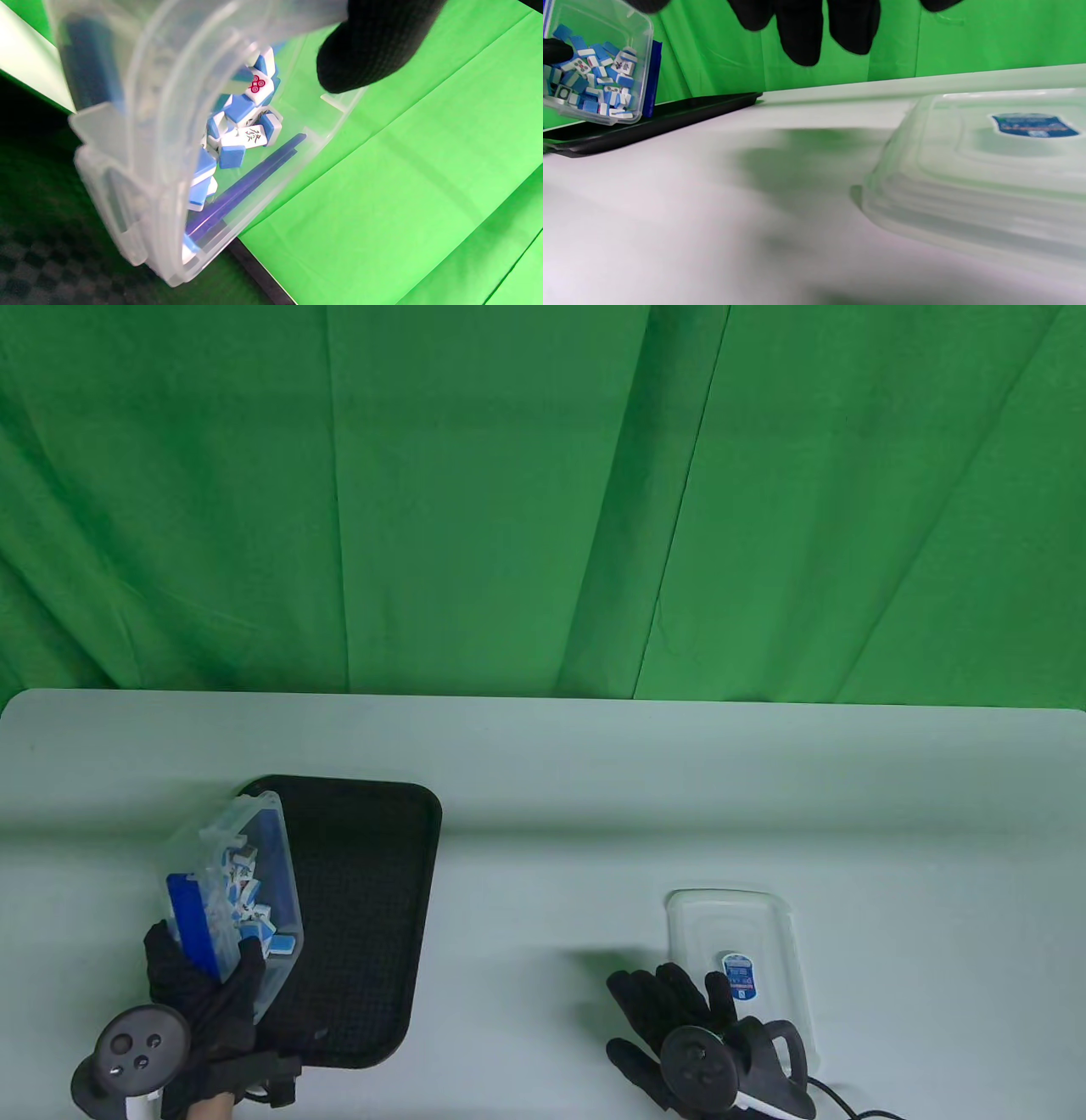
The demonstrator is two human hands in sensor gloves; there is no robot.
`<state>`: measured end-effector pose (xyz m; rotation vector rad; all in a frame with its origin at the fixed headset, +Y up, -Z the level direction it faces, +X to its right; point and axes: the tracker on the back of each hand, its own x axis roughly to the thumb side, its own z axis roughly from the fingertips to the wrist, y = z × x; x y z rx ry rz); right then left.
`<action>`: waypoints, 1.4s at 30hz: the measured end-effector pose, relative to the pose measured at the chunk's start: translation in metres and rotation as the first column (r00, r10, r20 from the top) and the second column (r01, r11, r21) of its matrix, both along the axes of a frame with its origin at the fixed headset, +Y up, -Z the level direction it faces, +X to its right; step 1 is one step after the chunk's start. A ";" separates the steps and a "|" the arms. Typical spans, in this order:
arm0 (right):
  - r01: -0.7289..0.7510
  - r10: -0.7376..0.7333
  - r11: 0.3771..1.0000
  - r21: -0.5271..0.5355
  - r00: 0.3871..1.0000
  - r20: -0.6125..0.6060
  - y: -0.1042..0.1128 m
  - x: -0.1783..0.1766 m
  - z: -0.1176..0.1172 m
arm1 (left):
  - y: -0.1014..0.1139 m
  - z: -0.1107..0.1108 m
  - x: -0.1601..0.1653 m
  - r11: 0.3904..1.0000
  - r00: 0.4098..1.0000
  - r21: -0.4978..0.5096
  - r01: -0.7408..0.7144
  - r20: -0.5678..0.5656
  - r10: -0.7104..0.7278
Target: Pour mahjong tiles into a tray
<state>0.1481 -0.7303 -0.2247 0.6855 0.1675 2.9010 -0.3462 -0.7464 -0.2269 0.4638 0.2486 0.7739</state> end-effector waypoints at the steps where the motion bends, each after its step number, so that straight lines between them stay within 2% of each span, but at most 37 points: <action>1: -0.001 0.001 1.000 -0.001 1.000 0.000 0.000 0.000 0.000 | 0.000 0.000 0.000 1.000 1.000 0.000 0.000 -0.001 0.000; 23: -0.005 0.005 1.000 0.003 1.000 0.002 0.000 0.000 0.001 | 0.004 0.002 -0.003 0.991 0.990 -0.025 0.130 -0.052 -0.131; 30: -0.008 0.008 1.000 0.004 1.000 0.004 0.000 -0.001 0.001 | 0.005 0.001 -0.001 0.977 0.975 -0.032 0.210 -0.066 -0.211; 36: -0.011 0.011 1.000 0.004 1.000 0.005 0.000 -0.001 0.001 | 0.007 0.001 0.002 0.950 0.945 -0.045 0.310 -0.092 -0.313; 42: -0.014 0.014 1.000 0.003 1.000 0.005 0.000 -0.001 0.001 | 0.007 0.000 0.008 0.886 0.877 -0.085 0.456 -0.123 -0.464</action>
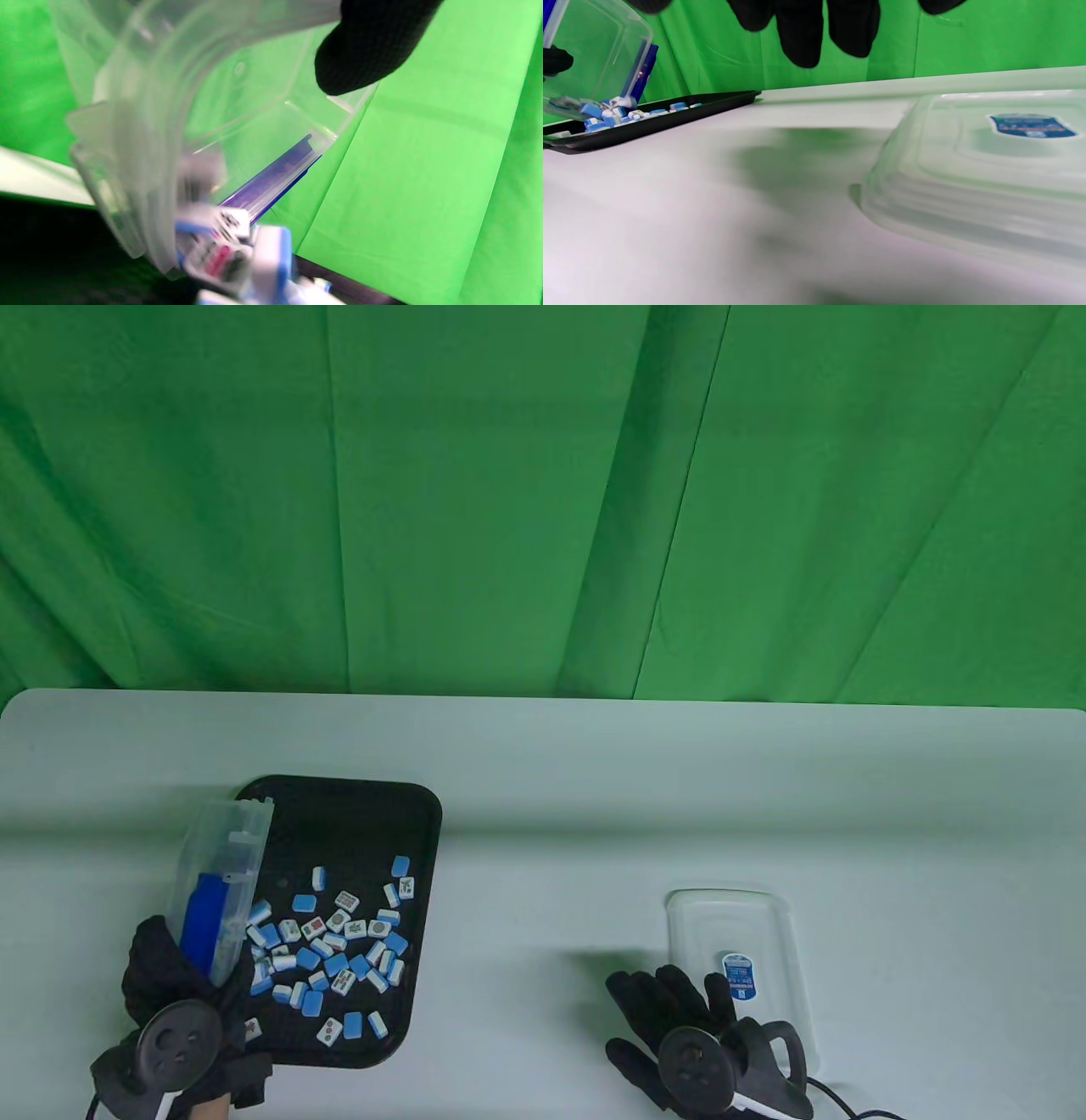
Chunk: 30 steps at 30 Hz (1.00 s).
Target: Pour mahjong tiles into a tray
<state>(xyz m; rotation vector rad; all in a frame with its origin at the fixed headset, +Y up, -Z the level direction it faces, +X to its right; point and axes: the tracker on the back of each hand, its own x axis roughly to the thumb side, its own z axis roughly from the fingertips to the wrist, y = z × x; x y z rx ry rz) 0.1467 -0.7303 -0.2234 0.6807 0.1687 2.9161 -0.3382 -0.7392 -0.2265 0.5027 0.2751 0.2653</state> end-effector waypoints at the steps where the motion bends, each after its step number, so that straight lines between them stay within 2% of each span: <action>1: 0.000 0.000 1.000 0.000 1.000 0.000 0.000 0.000 0.000 | 0.000 0.000 0.002 0.999 0.999 -0.007 0.043 -0.007 -0.043; 3: 0.000 0.000 1.000 -0.001 1.000 0.000 0.000 0.000 0.000 | 0.000 -0.001 0.008 0.980 0.980 -0.040 0.195 -0.031 -0.196; 8: -0.002 0.002 1.000 -0.001 1.000 0.001 0.000 0.000 0.000 | 0.004 -0.004 0.023 0.931 0.929 -0.062 0.360 -0.073 -0.364; 21: -0.008 0.008 1.000 -0.004 1.000 0.000 0.000 -0.001 0.000 | 0.005 -0.002 0.024 0.949 0.947 -0.018 0.315 -0.063 -0.316; 27: -0.008 0.008 1.000 -0.001 1.000 0.004 0.000 -0.001 0.000 | 0.013 0.004 0.021 0.975 0.975 0.054 0.217 -0.051 -0.215; 30: -0.006 0.006 1.000 0.008 1.000 0.018 0.001 -0.001 -0.001 | 0.020 0.009 0.019 0.987 0.994 0.117 0.113 -0.024 -0.111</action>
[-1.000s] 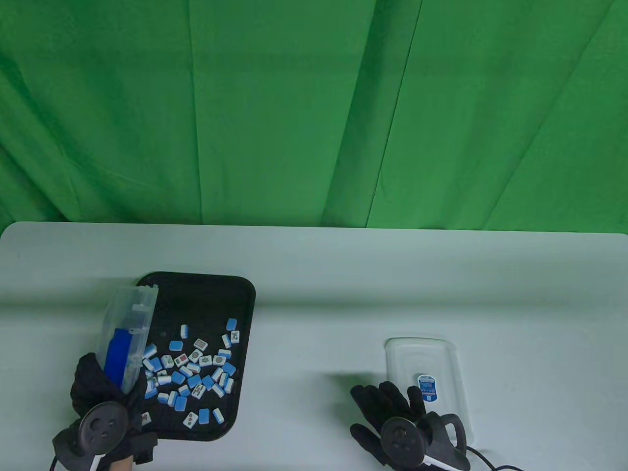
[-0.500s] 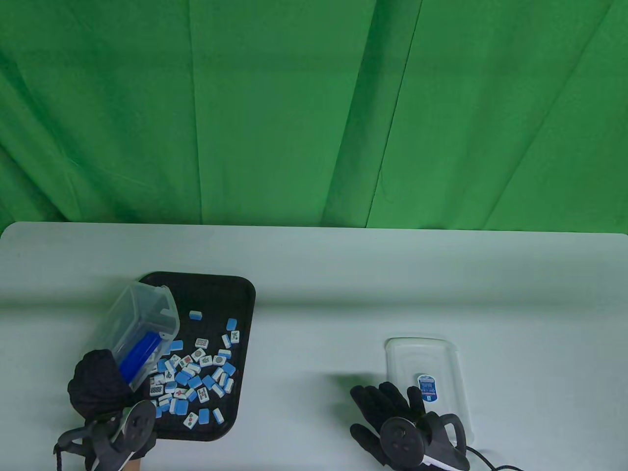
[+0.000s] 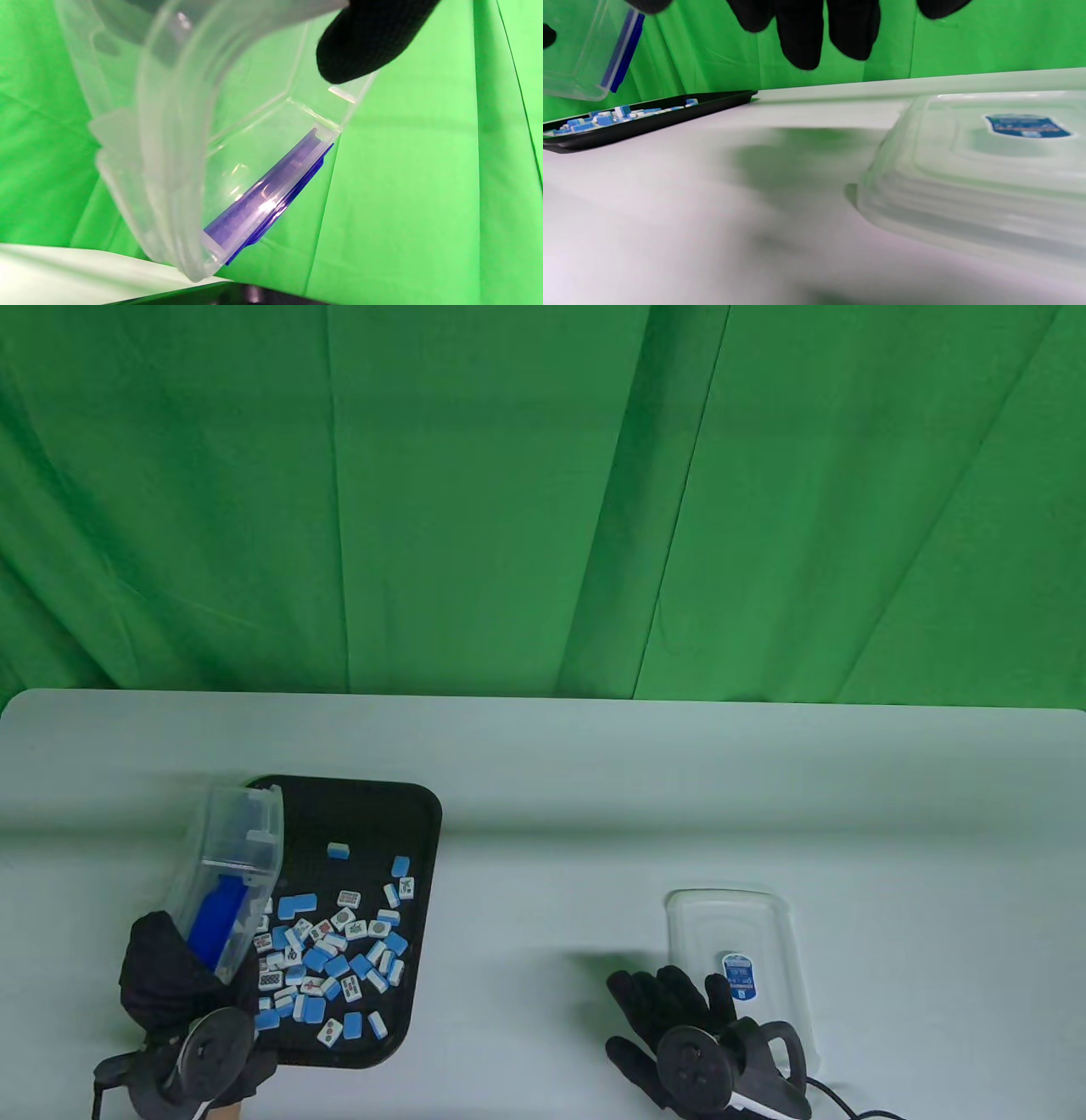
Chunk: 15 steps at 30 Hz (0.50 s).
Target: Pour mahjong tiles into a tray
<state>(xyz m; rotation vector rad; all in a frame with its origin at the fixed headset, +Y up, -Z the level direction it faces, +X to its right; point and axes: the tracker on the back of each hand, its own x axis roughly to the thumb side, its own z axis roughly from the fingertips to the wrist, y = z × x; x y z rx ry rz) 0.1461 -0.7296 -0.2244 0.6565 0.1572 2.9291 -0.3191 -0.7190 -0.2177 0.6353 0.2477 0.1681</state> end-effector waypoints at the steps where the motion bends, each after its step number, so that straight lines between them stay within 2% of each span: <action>1: 0.007 -0.007 1.000 0.008 1.000 0.010 0.001 0.001 -0.001 | 0.003 0.002 -0.001 0.998 0.998 0.024 -0.058 0.025 0.057; 4: 0.046 -0.047 0.999 0.024 0.998 0.037 0.007 0.005 -0.002 | 0.012 0.007 -0.001 0.975 0.972 0.065 -0.212 0.118 0.203; 7: 0.130 -0.129 0.991 -0.018 0.990 0.063 0.017 0.006 -0.005 | 0.021 0.008 0.004 0.928 0.910 0.042 -0.370 0.217 0.352; 11: 0.183 -0.180 0.981 -0.070 0.983 0.043 0.035 -0.003 -0.009 | 0.026 -0.001 0.024 0.835 0.768 -0.088 -0.544 0.349 0.537; 13: 0.203 -0.201 0.978 -0.049 0.979 0.034 0.043 -0.009 -0.009 | 0.027 -0.007 0.038 0.811 0.715 -0.156 -0.565 0.398 0.575; 15: 0.268 -0.267 0.960 -0.080 0.963 0.025 0.048 -0.013 -0.012 | 0.028 -0.013 0.058 0.786 0.657 -0.236 -0.571 0.442 0.610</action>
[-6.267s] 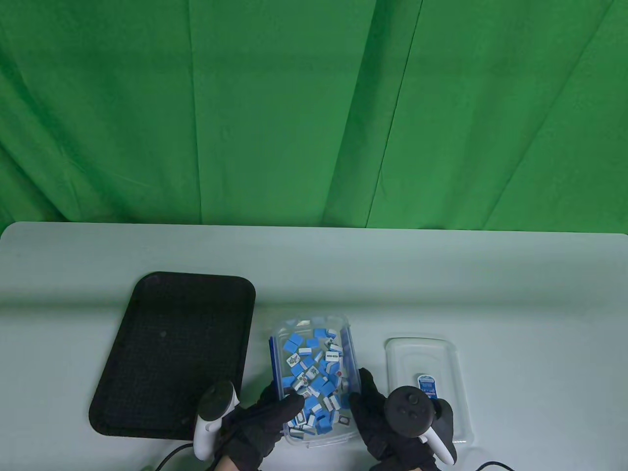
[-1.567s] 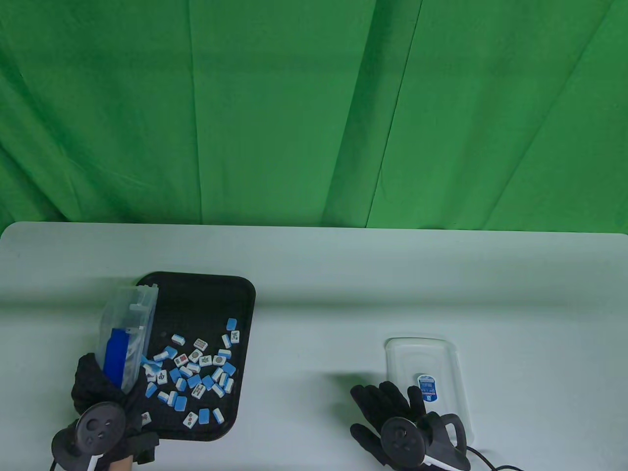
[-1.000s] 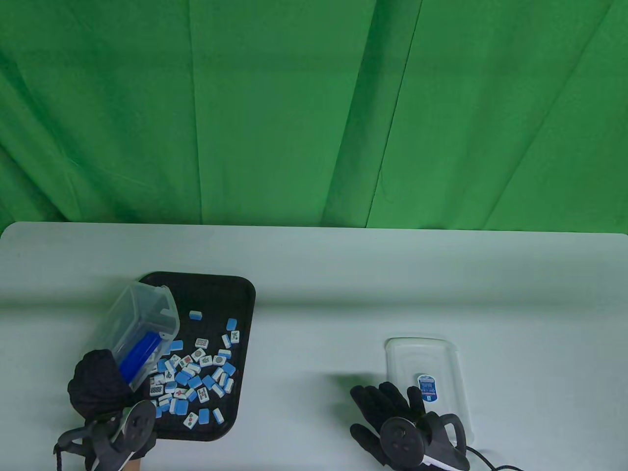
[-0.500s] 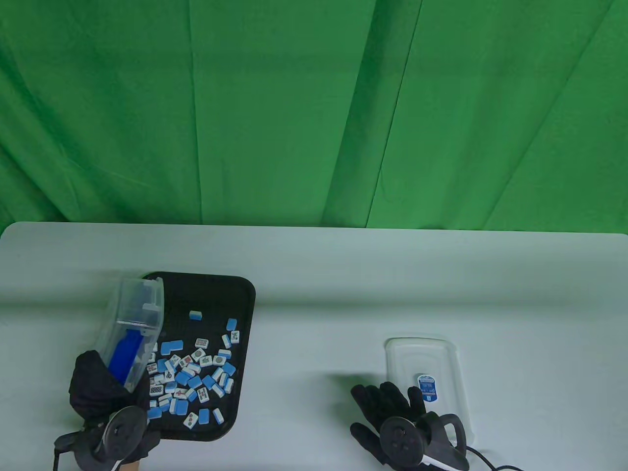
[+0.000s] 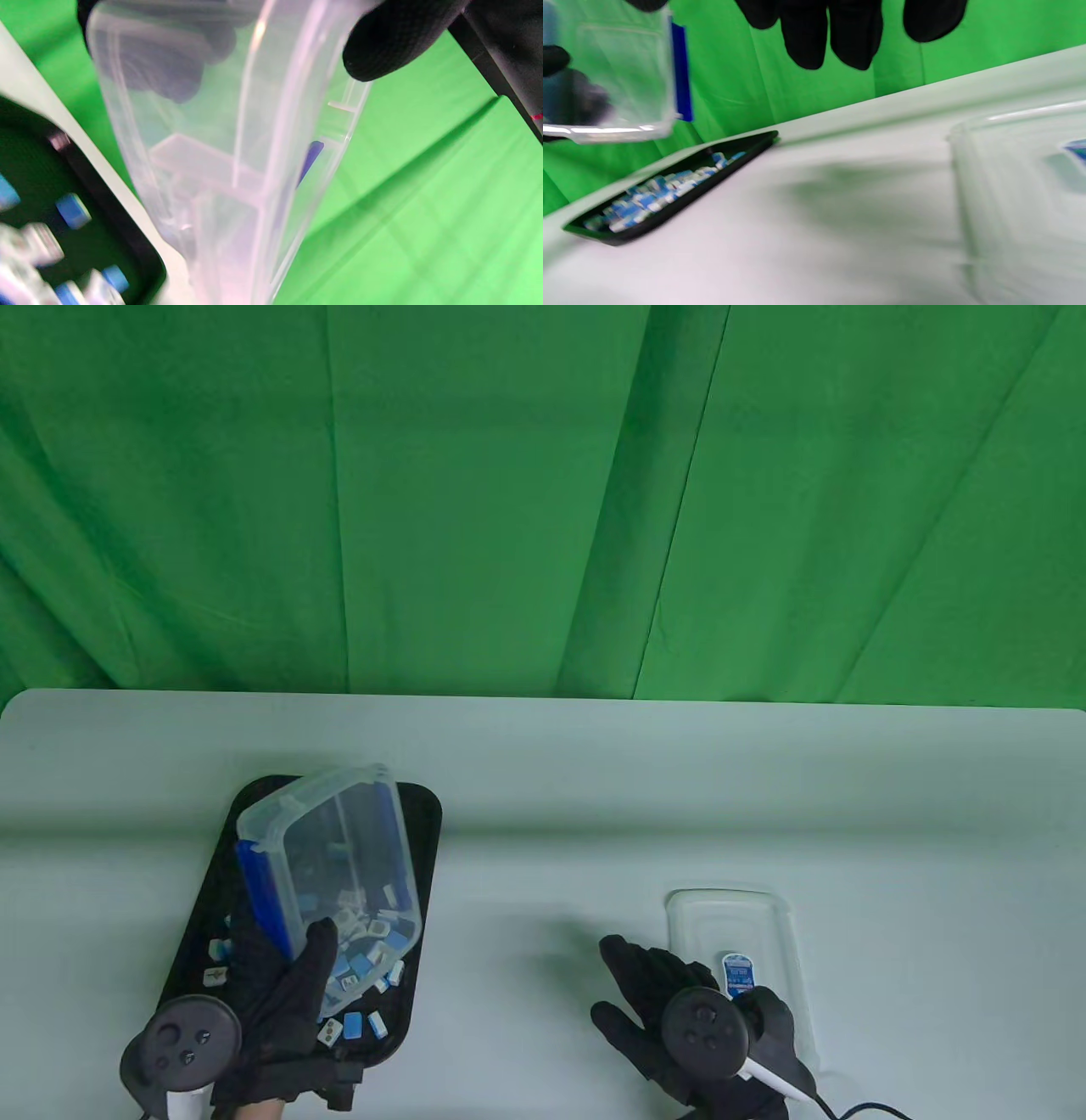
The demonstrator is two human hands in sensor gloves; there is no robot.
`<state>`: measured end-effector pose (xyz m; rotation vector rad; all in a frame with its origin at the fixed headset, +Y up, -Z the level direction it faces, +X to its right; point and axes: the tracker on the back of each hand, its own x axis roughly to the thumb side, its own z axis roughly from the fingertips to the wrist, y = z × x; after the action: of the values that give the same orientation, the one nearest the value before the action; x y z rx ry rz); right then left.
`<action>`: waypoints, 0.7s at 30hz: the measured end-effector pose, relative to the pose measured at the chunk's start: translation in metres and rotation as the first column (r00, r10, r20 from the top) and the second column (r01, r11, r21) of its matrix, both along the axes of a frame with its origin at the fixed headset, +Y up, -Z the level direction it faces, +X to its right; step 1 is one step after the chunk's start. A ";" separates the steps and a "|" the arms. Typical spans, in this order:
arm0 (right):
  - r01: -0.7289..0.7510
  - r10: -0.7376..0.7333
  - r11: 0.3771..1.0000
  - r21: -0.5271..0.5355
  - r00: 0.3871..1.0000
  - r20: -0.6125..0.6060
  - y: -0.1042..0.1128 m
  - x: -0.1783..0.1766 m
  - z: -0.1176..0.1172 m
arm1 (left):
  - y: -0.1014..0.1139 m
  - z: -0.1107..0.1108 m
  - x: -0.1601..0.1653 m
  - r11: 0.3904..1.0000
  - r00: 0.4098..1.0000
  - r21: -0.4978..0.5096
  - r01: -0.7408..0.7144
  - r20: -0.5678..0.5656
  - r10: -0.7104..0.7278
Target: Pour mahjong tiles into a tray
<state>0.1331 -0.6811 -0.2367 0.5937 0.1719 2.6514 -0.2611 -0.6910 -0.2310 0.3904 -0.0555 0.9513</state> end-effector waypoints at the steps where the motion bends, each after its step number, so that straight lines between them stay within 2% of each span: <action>1: 0.037 -0.037 0.999 -0.021 0.999 -0.008 0.001 -0.001 -0.002 | 0.000 -0.002 0.007 1.000 0.999 -0.010 -0.012 0.030 0.013; 4: 0.227 -0.235 0.956 -0.185 0.972 -0.021 -0.003 -0.002 -0.014 | -0.001 -0.011 0.038 0.993 0.981 -0.080 -0.088 0.167 0.100; 7: 0.371 -0.385 0.894 -0.251 0.923 -0.004 -0.014 0.001 -0.020 | -0.005 -0.015 0.066 0.980 0.945 -0.154 -0.129 0.279 0.168; 10: 0.507 -0.526 0.807 -0.304 0.850 0.020 -0.033 0.005 -0.020 | -0.012 -0.017 0.089 0.974 0.927 -0.193 -0.118 0.331 0.178; 12: 0.536 -0.553 0.762 -0.363 0.831 0.063 -0.044 0.008 -0.019 | -0.022 -0.019 0.104 0.960 0.911 -0.256 -0.115 0.358 0.205; 14: 0.533 -0.531 0.779 -0.329 0.841 0.105 -0.048 0.013 -0.018 | -0.028 -0.019 0.107 0.966 0.913 -0.243 -0.092 0.365 0.179; 17: 0.510 -0.500 0.796 -0.327 0.858 0.121 -0.053 0.015 -0.019 | -0.040 -0.017 0.112 0.935 0.858 -0.322 -0.148 0.428 0.283; 19: 0.520 -0.512 0.787 -0.333 0.851 0.119 -0.055 0.013 -0.018 | -0.047 -0.017 0.112 0.929 0.861 -0.338 -0.150 0.417 0.291; 21: 0.514 -0.501 0.798 -0.314 0.856 0.128 -0.055 0.012 -0.016 | -0.053 -0.018 0.109 0.906 0.831 -0.387 -0.169 0.439 0.342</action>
<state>0.1454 -0.7362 -0.2527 0.4010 0.3891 2.0428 -0.1522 -0.7436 -0.2488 -0.1817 -0.3171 1.2930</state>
